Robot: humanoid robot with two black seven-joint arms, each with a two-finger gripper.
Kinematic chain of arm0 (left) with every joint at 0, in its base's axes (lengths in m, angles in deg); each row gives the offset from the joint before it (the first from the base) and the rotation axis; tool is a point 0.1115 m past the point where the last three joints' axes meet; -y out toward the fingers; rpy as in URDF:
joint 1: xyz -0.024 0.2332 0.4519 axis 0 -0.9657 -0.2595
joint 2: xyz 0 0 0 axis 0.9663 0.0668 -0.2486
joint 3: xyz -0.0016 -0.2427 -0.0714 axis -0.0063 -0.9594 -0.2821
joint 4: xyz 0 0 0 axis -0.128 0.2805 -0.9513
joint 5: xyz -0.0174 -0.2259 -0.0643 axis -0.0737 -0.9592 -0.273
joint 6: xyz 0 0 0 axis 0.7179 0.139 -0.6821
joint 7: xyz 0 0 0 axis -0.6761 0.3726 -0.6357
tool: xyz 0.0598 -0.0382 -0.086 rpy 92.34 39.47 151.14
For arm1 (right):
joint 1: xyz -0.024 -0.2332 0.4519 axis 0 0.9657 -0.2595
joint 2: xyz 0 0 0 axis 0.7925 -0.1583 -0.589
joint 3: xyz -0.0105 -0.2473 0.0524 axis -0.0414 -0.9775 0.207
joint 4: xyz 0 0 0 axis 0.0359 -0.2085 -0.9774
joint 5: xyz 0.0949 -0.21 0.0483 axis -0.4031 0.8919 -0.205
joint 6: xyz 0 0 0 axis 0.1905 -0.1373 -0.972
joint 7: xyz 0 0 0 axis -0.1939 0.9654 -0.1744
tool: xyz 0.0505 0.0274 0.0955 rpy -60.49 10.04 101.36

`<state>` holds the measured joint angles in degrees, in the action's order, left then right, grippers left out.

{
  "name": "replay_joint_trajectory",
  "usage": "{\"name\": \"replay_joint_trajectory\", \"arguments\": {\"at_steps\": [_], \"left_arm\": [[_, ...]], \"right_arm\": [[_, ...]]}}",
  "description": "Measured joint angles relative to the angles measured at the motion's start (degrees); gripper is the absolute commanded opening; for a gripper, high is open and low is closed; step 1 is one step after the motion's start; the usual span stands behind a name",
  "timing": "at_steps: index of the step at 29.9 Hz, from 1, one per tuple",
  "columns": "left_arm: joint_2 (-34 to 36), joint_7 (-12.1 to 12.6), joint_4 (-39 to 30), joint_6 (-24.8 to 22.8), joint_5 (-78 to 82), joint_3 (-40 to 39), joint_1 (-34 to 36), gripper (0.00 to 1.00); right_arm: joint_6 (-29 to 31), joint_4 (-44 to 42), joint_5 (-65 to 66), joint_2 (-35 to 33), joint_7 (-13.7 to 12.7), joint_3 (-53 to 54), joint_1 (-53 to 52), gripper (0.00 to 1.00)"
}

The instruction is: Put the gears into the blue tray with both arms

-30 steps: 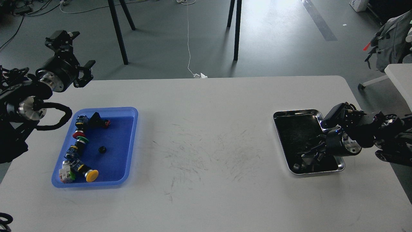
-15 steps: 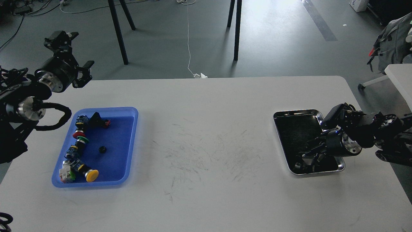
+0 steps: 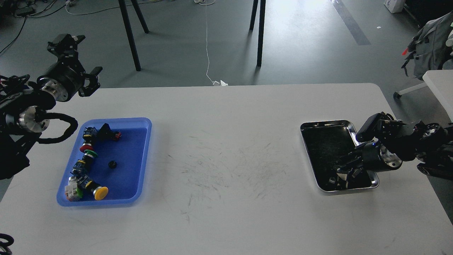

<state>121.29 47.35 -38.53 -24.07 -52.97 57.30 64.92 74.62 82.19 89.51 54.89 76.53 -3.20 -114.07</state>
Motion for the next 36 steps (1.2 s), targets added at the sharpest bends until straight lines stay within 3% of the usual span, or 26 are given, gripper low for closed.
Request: {"name": "replay_joint_trajectory", "arguments": {"at_steps": [11, 20, 36], "left_arm": [[0.11, 0.00, 0.00, -0.05, -0.04, 0.00, -0.01, 0.99], [0.29, 0.00, 0.00, -0.07, -0.10, -0.09, -0.42, 0.99], [2.46, 0.00, -0.21, -0.34, -0.18, -0.04, -0.56, 0.99]], "right_arm": [[-0.19, -0.11, -0.03, 0.37, -0.03, 0.33, 0.42, 0.02], [-0.38, -0.45, -0.13, 0.55, 0.00, 2.06, -0.28, 0.01], [-1.24, -4.73, -1.01, 3.47, -0.55, 17.74, -4.49, 0.01]]}}
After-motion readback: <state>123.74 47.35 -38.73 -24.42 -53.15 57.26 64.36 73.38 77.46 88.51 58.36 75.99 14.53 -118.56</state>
